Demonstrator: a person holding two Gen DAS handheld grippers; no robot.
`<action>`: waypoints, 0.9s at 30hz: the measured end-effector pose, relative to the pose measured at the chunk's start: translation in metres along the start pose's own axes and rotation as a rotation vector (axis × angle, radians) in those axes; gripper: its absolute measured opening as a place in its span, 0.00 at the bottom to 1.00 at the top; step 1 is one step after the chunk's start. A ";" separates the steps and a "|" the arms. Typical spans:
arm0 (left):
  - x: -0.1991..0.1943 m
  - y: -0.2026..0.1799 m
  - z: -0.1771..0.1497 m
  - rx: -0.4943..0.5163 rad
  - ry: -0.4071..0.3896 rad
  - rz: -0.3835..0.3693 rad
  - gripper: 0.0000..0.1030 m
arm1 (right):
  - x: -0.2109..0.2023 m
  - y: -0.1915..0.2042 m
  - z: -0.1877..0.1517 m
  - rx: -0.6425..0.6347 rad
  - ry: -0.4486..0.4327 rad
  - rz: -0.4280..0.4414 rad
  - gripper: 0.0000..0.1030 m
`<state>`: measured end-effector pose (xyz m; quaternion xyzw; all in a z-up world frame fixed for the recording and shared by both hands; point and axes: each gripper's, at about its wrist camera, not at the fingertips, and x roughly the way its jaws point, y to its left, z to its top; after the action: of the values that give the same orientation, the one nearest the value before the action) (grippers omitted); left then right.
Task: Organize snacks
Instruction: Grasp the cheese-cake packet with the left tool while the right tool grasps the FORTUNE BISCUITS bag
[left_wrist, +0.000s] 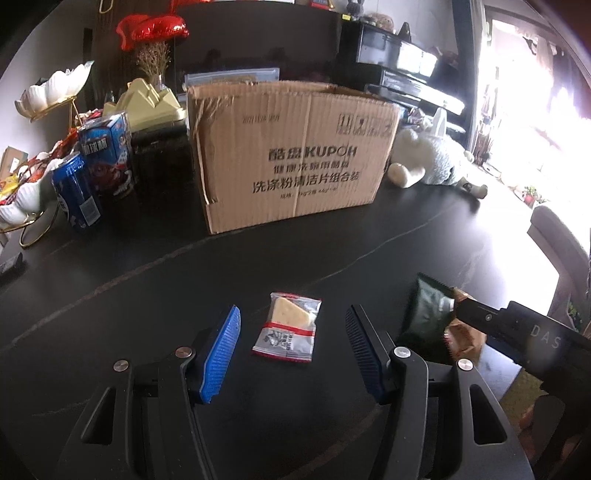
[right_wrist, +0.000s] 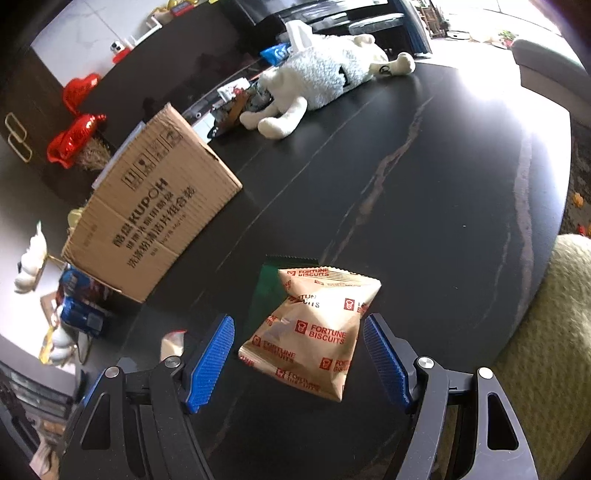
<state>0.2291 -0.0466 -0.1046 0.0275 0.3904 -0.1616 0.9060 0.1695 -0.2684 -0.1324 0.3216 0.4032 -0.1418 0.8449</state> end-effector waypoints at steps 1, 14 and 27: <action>0.004 0.000 -0.001 0.000 0.006 0.000 0.56 | 0.003 0.000 0.000 -0.003 0.006 -0.005 0.72; 0.044 0.003 -0.002 0.002 0.080 -0.015 0.47 | 0.018 0.010 0.002 -0.105 0.017 -0.041 0.66; 0.055 0.000 -0.005 -0.008 0.108 0.001 0.35 | 0.018 0.012 0.005 -0.161 -0.014 -0.051 0.52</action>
<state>0.2611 -0.0604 -0.1470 0.0329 0.4394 -0.1578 0.8837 0.1899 -0.2624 -0.1383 0.2413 0.4152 -0.1325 0.8671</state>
